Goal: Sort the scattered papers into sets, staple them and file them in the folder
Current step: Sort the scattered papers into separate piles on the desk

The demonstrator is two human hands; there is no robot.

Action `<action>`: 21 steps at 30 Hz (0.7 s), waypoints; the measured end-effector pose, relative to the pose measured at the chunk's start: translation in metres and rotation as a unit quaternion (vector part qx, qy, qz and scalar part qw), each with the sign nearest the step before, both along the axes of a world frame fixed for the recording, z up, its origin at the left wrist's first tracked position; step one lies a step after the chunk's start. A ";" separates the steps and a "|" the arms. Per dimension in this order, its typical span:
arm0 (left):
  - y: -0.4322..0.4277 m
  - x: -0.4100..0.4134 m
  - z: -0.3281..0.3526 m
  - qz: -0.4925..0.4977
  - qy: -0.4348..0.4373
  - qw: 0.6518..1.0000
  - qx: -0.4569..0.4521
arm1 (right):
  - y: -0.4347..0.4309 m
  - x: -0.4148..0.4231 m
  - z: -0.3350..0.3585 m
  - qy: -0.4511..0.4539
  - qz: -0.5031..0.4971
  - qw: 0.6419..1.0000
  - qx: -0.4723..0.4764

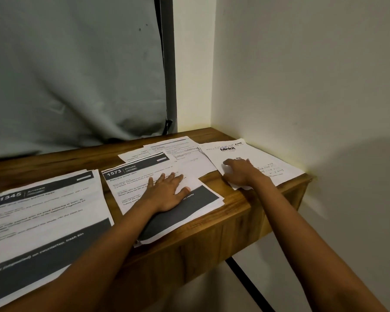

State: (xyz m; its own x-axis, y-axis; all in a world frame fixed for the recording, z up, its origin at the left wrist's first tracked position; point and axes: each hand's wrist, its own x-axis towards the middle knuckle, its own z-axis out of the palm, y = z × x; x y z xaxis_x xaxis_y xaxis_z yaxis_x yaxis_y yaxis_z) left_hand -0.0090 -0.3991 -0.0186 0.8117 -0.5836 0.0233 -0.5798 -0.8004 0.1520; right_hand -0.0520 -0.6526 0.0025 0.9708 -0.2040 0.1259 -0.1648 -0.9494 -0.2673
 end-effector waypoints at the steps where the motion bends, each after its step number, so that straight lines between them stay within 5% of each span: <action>1: 0.000 0.000 -0.002 0.001 -0.006 1.000 0.000 | -0.004 0.001 -0.001 0.010 -0.012 1.000 0.010; 7: 0.001 -0.003 0.001 -0.001 0.006 1.000 -0.015 | 0.012 0.009 0.005 -0.042 0.061 0.995 0.063; 12: 0.021 -0.007 0.019 0.011 -0.026 1.000 -0.010 | 0.040 0.039 0.019 0.053 0.150 0.987 0.003; 21: 0.056 -0.005 -0.001 0.061 0.010 0.998 0.022 | 0.041 0.065 0.018 0.113 0.130 0.985 0.020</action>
